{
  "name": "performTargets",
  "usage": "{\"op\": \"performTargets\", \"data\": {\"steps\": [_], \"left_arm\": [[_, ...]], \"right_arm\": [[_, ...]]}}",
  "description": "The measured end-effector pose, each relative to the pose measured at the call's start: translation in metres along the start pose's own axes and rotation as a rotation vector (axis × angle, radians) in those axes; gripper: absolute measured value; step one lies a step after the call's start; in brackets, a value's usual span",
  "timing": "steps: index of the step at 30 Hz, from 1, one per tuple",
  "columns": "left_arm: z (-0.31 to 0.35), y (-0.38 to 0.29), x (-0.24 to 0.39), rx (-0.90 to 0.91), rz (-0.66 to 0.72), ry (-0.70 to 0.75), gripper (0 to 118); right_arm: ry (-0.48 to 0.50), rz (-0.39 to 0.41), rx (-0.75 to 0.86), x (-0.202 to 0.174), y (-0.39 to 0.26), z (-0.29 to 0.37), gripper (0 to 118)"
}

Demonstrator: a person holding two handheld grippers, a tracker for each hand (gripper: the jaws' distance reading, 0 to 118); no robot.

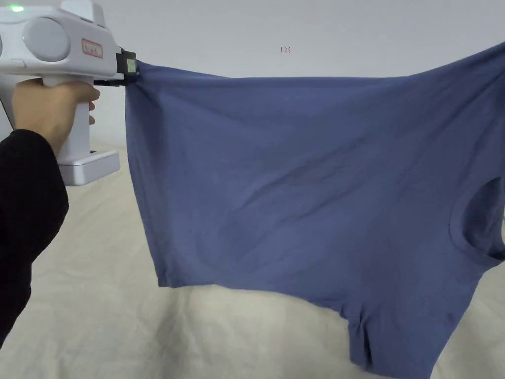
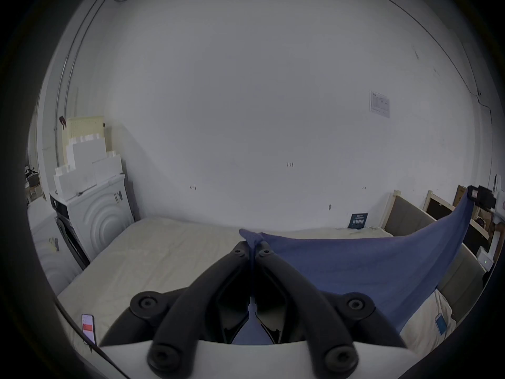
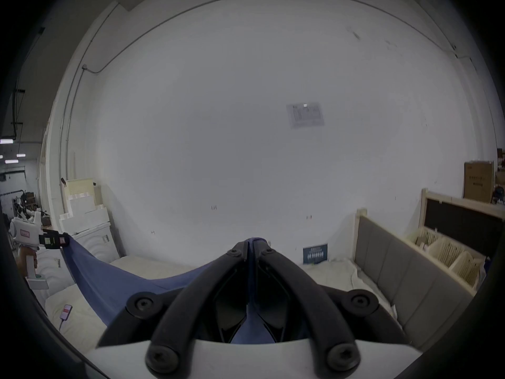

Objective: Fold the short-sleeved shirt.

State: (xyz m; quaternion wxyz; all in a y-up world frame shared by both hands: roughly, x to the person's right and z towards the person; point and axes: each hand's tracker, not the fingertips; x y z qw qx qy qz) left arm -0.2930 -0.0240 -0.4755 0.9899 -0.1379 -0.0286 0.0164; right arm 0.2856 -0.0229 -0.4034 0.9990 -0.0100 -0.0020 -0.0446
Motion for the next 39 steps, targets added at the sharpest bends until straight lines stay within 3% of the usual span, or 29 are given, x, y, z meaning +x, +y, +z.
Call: {"op": "performTargets", "data": {"steps": [7, 13, 24, 32, 39], "left_arm": [[-0.021, 0.006, 0.004, 0.035, -0.007, 0.009, 0], [-0.056, -0.03, 0.004, -0.013, 0.004, 0.01, 0], [-0.095, -0.15, 0.007, -0.202, 0.003, 0.007, 0], [-0.071, -0.247, -0.007, -0.323, 0.038, -0.01, 0], [-0.004, -0.328, -0.022, -0.397, 0.079, -0.031, 0]], "right_arm": [[-0.003, 0.021, 0.015, -0.006, 0.015, -0.015, 2], [-0.011, 0.053, -0.058, 0.004, -0.033, -0.037, 2], [-0.027, -0.059, -0.294, 0.023, -0.17, -0.052, 2], [-0.007, -0.101, -0.42, 0.023, -0.251, -0.004, 2], [0.017, -0.139, -0.503, 0.009, -0.306, 0.086, 2]]}}
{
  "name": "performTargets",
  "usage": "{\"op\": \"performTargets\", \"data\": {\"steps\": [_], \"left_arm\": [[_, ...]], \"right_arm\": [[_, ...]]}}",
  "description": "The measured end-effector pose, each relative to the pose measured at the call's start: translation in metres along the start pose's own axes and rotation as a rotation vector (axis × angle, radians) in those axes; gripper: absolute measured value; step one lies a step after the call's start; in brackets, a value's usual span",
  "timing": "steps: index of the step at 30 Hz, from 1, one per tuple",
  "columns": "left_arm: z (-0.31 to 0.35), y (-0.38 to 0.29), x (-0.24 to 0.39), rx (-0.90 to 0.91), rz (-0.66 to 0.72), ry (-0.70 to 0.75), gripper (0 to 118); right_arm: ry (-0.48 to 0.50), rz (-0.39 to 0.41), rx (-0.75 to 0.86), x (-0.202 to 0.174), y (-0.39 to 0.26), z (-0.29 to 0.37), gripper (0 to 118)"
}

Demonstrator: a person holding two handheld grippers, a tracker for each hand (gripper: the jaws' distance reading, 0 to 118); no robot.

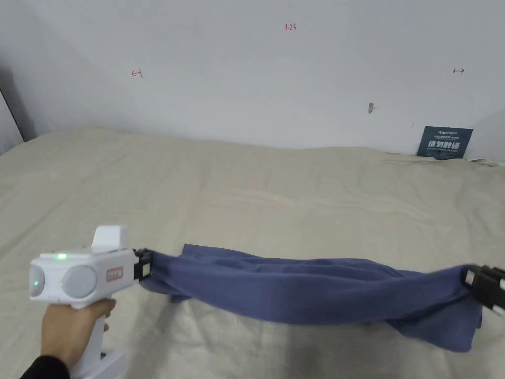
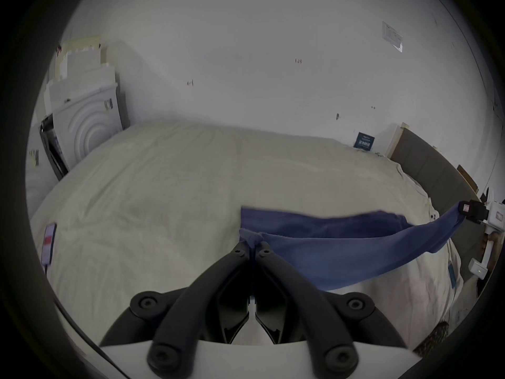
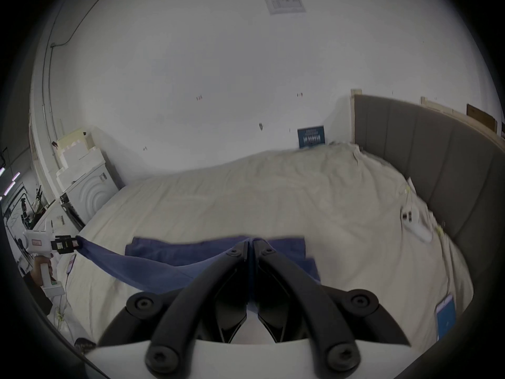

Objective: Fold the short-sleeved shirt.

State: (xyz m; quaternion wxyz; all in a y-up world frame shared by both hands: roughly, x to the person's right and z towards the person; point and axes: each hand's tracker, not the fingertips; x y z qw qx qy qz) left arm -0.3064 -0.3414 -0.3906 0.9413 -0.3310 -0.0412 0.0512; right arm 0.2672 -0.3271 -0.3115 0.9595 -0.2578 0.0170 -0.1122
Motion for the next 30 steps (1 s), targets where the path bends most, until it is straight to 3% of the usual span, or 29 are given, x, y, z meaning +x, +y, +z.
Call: {"op": "performTargets", "data": {"steps": [9, 17, 26, 30], "left_arm": [[0.046, -0.121, -0.026, -0.116, 0.071, 0.014, 0], [0.082, -0.186, -0.045, -0.171, 0.141, 0.034, 0], [0.078, -0.216, -0.042, -0.217, 0.107, 0.069, 0], [0.065, -0.224, -0.037, -0.265, 0.079, 0.095, 0]], "right_arm": [[-0.013, -0.107, -0.102, 0.002, -0.113, 0.081, 2], [-0.04, -0.161, -0.178, 0.013, -0.171, 0.13, 2], [-0.127, -0.146, -0.294, 0.035, -0.218, 0.121, 2], [-0.177, -0.193, -0.372, 0.031, -0.232, 0.103, 2]]}}
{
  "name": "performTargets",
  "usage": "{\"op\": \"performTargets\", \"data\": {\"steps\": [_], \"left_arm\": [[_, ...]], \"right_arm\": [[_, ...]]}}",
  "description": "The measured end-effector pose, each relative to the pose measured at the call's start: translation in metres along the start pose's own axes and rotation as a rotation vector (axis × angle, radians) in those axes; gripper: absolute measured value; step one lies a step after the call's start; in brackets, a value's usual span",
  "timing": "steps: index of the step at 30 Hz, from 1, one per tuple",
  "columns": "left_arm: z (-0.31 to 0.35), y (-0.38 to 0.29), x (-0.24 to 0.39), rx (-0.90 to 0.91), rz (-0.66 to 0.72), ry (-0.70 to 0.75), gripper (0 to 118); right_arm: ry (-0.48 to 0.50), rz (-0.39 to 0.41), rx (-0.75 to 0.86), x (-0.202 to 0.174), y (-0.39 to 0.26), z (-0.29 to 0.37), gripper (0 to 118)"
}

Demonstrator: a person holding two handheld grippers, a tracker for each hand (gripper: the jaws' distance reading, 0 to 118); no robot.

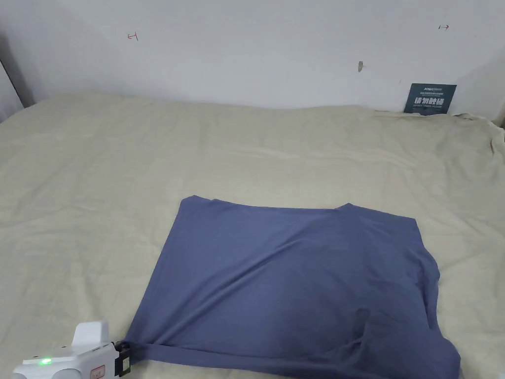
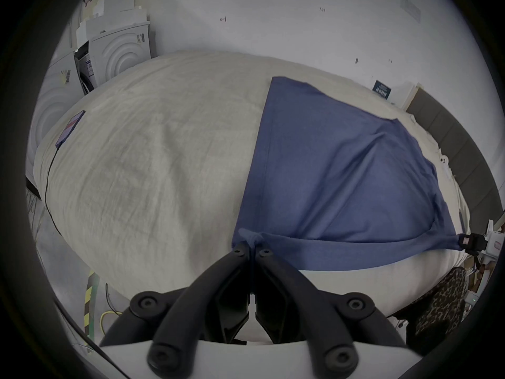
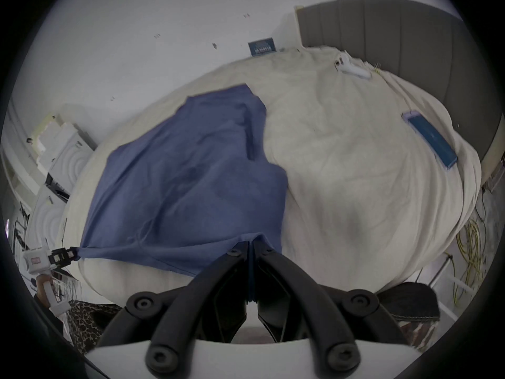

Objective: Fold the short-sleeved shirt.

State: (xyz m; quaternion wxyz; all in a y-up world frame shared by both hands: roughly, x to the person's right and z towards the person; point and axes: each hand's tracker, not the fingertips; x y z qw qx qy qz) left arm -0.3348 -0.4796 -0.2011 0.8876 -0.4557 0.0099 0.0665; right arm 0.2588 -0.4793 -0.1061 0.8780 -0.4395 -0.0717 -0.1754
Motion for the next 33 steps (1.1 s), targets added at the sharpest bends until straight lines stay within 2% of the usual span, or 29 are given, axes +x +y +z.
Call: {"op": "performTargets", "data": {"steps": [3, 5, 8, 9, 10, 12, 14, 15, 20, 26, 28, 30, 31, 32, 33], "left_arm": [[-0.007, -0.004, 0.0, -0.027, 0.013, 0.007, 0], [-0.008, -0.005, 0.0, -0.032, 0.034, 0.008, 2], [-0.001, -0.003, 0.004, -0.04, 0.048, 0.017, 16], [0.002, -0.001, 0.006, -0.046, 0.053, 0.021, 30], [0.006, 0.0, 0.008, -0.045, 0.051, 0.023, 48], [0.017, 0.004, 0.015, -0.016, 0.017, 0.033, 86], [0.033, 0.012, 0.021, 0.047, 0.002, 0.035, 106], [0.043, 0.017, 0.025, 0.084, 0.006, 0.027, 111], [0.085, 0.043, 0.039, 0.252, 0.006, 0.01, 112], [0.11, 0.064, 0.066, 0.382, -0.07, 0.081, 108], [0.114, 0.065, 0.073, 0.438, -0.079, 0.078, 88], [0.117, 0.061, 0.078, 0.474, -0.083, 0.048, 67], [0.117, 0.06, 0.081, 0.48, -0.085, 0.042, 63], [0.117, 0.059, 0.083, 0.484, -0.084, 0.032, 63], [0.118, 0.057, 0.085, 0.485, -0.084, 0.02, 46]], "right_arm": [[-0.042, 0.005, -0.033, 0.003, -0.003, -0.016, 2], [-0.062, 0.013, -0.05, -0.01, -0.007, -0.014, 2], [-0.07, 0.031, -0.051, -0.014, -0.005, -0.01, 5], [-0.072, 0.03, -0.053, -0.017, -0.004, -0.007, 9], [-0.073, 0.028, -0.053, -0.019, -0.001, -0.002, 17], [-0.073, 0.036, -0.023, -0.026, 0.006, 0.011, 56], [-0.095, 0.067, 0.036, -0.038, 0.015, 0.03, 95], [-0.091, 0.077, 0.08, -0.044, 0.021, 0.041, 99], [-0.033, 0.1, 0.265, -0.072, 0.052, 0.093, 99], [-0.024, 0.203, 0.425, -0.1, 0.072, 0.124, 99], [-0.045, 0.238, 0.468, -0.109, 0.071, 0.127, 96], [-0.052, 0.267, 0.486, -0.106, 0.071, 0.12, 79], [-0.054, 0.282, 0.507, -0.108, 0.069, 0.121, 75], [-0.062, 0.296, 0.526, -0.111, 0.067, 0.122, 75], [-0.063, 0.313, 0.535, -0.112, 0.065, 0.119, 52]]}}
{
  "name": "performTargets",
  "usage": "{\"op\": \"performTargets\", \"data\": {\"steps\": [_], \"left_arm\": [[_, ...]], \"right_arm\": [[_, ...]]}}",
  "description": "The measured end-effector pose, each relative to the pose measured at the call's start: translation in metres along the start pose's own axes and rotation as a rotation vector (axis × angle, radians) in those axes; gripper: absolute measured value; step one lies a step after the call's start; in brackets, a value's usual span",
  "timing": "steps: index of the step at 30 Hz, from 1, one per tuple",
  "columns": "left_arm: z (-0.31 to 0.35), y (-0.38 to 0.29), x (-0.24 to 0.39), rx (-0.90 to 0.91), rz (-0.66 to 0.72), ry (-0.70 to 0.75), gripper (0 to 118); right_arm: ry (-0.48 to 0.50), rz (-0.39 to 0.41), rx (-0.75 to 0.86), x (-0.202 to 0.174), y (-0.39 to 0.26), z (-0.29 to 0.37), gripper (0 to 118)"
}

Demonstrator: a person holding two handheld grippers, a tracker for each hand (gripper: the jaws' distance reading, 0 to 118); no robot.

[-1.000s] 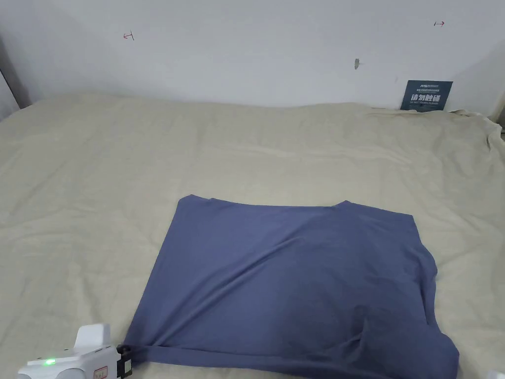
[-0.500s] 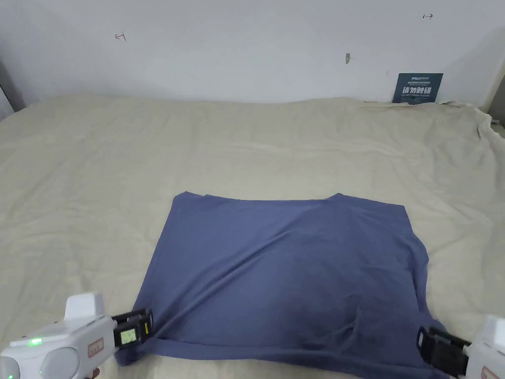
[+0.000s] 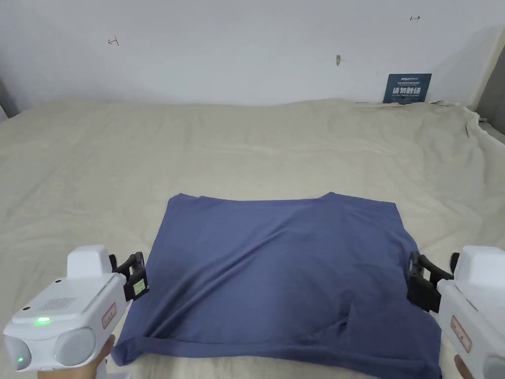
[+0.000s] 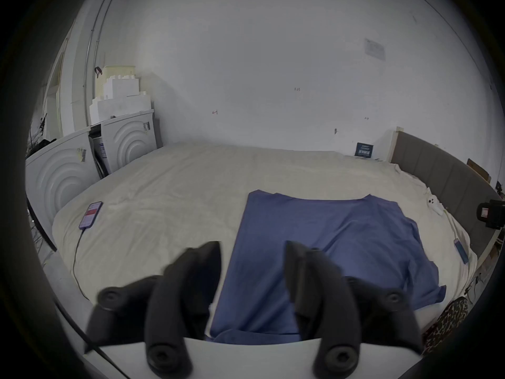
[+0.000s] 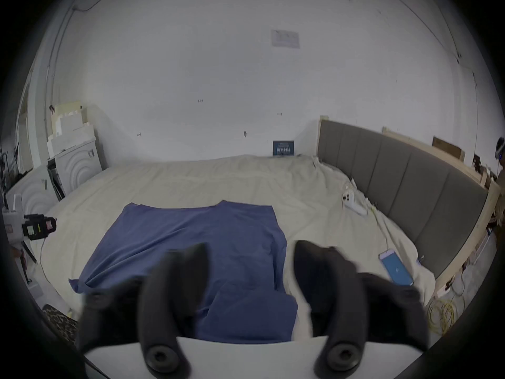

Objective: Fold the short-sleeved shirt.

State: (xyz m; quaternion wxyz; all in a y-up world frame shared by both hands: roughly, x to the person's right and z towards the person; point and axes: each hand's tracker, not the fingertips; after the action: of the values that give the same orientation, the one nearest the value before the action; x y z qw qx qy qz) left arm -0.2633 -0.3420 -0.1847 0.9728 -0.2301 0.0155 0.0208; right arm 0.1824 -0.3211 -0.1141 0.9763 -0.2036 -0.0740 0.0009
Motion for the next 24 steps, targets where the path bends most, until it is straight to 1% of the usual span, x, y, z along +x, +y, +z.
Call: {"op": "performTargets", "data": {"steps": [1, 2, 3, 5, 8, 13, 16, 20, 21, 22, 23, 24], "left_arm": [[0.002, -0.001, 0.001, 0.001, 0.009, -0.016, 34], [0.002, -0.002, 0.002, 0.004, 0.016, -0.032, 19], [0.003, -0.003, 0.004, 0.001, 0.011, -0.038, 1], [0.004, -0.006, 0.006, -0.013, -0.018, -0.051, 0], [0.004, -0.009, 0.009, -0.05, -0.079, -0.038, 0], [0.001, -0.013, -0.003, -0.097, -0.033, -0.059, 0], [-0.006, -0.018, -0.011, -0.182, -0.026, -0.058, 0], [-0.021, -0.033, -0.024, -0.296, 0.008, -0.057, 0], [-0.025, -0.038, -0.027, -0.317, 0.012, -0.053, 6], [-0.029, -0.043, -0.03, -0.357, 0.025, -0.063, 16], [-0.035, -0.049, -0.032, -0.399, 0.038, -0.045, 32], [-0.041, -0.055, -0.035, -0.438, 0.044, -0.027, 56]], "right_arm": [[0.001, 0.004, 0.007, -0.002, -0.001, 0.001, 28], [-0.002, 0.008, 0.021, -0.003, -0.002, 0.002, 8], [-0.001, 0.008, 0.035, -0.002, -0.004, 0.003, 0], [0.015, 0.0, 0.042, -0.003, -0.004, 0.005, 0], [0.013, -0.007, 0.049, -0.003, -0.005, 0.005, 0], [0.024, -0.023, 0.035, 0.0, -0.006, 0.004, 0], [0.022, -0.014, 0.026, 0.0, -0.008, 0.003, 0], [0.03, -0.021, 0.006, -0.001, -0.013, 0.002, 0], [0.03, -0.02, 0.001, -0.001, -0.014, 0.001, 0], [0.03, -0.019, -0.003, -0.001, -0.016, 0.0, 0], [0.029, -0.019, -0.008, -0.001, -0.017, 0.0, 0], [0.03, -0.022, -0.015, -0.001, -0.019, -0.001, 0]]}}
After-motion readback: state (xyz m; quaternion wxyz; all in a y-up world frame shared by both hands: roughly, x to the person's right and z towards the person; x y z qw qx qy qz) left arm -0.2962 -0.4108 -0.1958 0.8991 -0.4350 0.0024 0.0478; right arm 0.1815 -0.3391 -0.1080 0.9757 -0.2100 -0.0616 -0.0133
